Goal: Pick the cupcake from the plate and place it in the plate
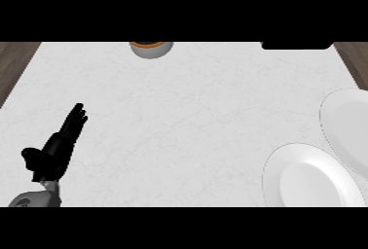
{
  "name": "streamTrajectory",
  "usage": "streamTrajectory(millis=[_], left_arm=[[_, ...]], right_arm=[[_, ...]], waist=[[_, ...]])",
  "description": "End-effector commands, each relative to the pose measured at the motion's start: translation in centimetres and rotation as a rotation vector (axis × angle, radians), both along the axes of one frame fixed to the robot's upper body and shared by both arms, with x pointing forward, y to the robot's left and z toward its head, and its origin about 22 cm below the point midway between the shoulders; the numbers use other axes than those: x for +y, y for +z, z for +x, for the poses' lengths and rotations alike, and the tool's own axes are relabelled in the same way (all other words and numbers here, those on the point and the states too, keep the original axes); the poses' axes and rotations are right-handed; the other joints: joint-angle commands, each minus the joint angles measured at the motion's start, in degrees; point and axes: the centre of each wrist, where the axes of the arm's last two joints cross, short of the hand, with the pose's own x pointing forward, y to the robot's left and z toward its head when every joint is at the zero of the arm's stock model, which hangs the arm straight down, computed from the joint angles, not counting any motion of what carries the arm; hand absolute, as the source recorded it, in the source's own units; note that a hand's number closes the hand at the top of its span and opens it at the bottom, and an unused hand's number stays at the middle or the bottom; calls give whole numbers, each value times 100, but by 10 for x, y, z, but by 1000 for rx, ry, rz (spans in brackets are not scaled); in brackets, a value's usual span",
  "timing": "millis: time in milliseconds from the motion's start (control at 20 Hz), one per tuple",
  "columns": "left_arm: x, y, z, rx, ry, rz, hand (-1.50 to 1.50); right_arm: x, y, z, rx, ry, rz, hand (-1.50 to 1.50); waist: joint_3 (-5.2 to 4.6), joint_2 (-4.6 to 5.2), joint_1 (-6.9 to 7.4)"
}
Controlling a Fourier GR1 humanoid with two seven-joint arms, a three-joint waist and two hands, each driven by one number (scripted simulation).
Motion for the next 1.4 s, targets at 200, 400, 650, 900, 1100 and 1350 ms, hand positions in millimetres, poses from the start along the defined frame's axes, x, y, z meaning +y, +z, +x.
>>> streamTrajectory(millis=[200,400,650,900,1100,1350], left_arm=[[-3,-12,-13,4,-22,-2,0],[-13,0,2,-12,11,-7,0],[-11,7,-2,20,-12,14,0],[2,4,9,-11,-10,-3,0],[0,13,-3,6,2,1,0],[0,2,12,-6,-11,-7,0]], right_arm=[[24,12,70,24,105,20,150],[46,18,103,60,163,66,150],[83,-4,151,77,203,70,150],[131,-24,193,89,224,88,150],[130,-51,204,118,218,111,150],[169,-80,231,43,92,340,-150]], waist=[[-10,4,54],[-12,0,28],[-4,4,72],[-6,9,62],[-1,7,67],[-3,17,64]])
